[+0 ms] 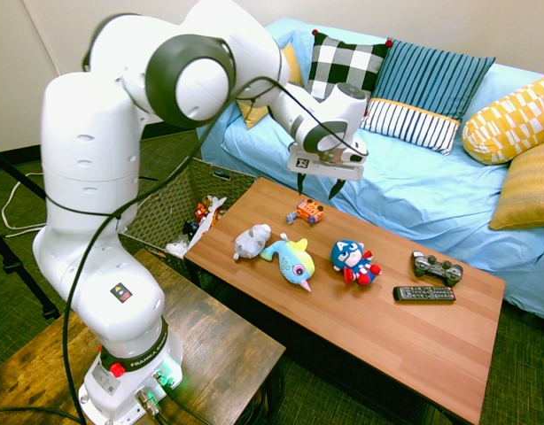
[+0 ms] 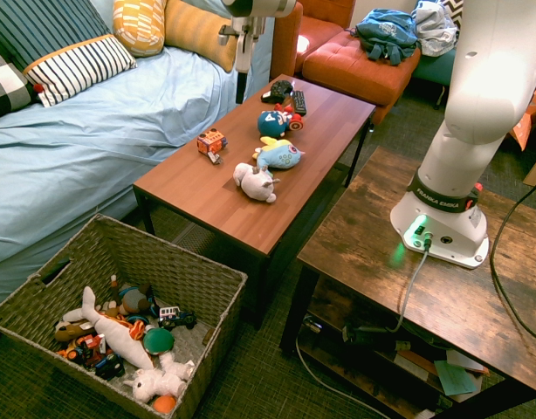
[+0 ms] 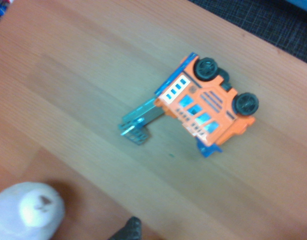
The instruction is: Put the toy car in the basket
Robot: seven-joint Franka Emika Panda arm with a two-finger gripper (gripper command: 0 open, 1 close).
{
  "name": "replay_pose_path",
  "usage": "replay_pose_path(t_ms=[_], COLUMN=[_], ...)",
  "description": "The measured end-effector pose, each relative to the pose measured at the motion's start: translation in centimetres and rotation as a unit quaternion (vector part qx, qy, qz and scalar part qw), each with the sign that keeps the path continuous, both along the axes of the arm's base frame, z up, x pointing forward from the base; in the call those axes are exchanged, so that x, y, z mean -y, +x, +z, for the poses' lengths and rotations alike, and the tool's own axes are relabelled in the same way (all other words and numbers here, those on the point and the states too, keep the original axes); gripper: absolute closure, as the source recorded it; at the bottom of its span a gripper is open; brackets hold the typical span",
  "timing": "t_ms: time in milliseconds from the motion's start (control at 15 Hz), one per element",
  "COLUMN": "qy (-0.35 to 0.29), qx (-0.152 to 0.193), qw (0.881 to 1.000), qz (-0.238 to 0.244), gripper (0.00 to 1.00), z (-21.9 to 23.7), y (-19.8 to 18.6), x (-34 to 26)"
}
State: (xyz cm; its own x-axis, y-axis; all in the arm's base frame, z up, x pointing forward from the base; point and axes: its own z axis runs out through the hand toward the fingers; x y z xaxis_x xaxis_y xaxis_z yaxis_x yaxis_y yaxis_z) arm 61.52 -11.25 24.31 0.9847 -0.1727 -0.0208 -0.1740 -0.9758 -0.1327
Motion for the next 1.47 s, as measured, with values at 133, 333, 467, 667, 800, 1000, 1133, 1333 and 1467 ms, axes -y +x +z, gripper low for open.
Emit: replay_pose_path(t_ms=[133, 333, 467, 667, 800, 1000, 1133, 1333, 1467], qy=[-0.007, -0.013, -0.014, 0.001, 0.009, 0.011, 0.008, 0.004, 0.005], qx=[0.006, -0.003, -0.021, -0.041, -0.05, -0.053, -0.052, -0.058, -0.061], qw=[0.999, 0.997, 0.996, 0.994, 0.993, 0.992, 0.992, 0.992, 0.991], qz=[0.042, 0.082, 0.085, 0.098, 0.107, 0.111, 0.113, 0.115, 0.116], gripper=[0.0, 0.0, 0.0, 0.0, 0.0, 0.0, 0.0, 0.0, 1.0], z=[-2.4, -4.3, -5.8, -7.9, -8.8, -9.5, -9.9, -11.0, -12.2], y=[3.7, 7.0, 7.6, 7.3, 7.1, 6.9, 7.0, 6.8, 6.7], x=[-0.9, -3.2, -3.6, -5.6, -7.0, -6.6, -5.8, -5.2, -4.9])
